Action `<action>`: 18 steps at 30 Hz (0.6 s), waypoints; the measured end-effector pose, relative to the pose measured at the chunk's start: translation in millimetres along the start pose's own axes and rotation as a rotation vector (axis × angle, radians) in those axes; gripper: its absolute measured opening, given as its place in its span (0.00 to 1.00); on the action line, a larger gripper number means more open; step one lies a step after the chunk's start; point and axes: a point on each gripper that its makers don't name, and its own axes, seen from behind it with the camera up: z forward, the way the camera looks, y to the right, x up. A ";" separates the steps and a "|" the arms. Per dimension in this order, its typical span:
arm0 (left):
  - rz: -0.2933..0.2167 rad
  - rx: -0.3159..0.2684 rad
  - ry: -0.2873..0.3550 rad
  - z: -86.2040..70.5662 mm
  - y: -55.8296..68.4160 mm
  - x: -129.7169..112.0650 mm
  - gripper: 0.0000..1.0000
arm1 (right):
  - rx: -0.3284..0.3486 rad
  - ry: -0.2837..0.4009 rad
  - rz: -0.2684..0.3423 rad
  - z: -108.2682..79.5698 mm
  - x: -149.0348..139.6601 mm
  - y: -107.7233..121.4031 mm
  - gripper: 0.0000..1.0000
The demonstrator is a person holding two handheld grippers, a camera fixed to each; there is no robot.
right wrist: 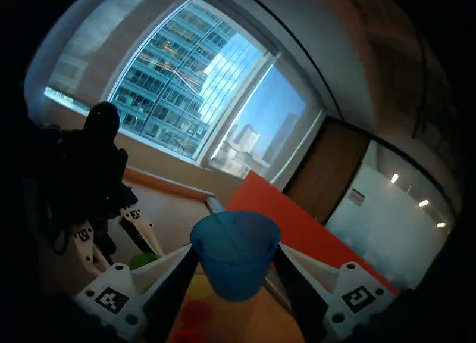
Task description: Pour water
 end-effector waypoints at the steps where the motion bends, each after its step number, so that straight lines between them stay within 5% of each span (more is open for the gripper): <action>1: 0.000 0.001 0.000 -0.4 -0.2 0.4 0.85 | 0.007 -0.002 0.035 -0.6 -0.2 -0.6 0.87; 11: 0.004 0.008 0.000 -4.5 -2.2 2.1 0.84 | 0.052 -0.003 0.313 -1.6 1.2 -0.4 0.87; 18: 0.003 0.012 0.000 -5.4 -3.9 2.6 0.84 | 0.073 0.014 0.411 -2.5 5.4 2.7 0.87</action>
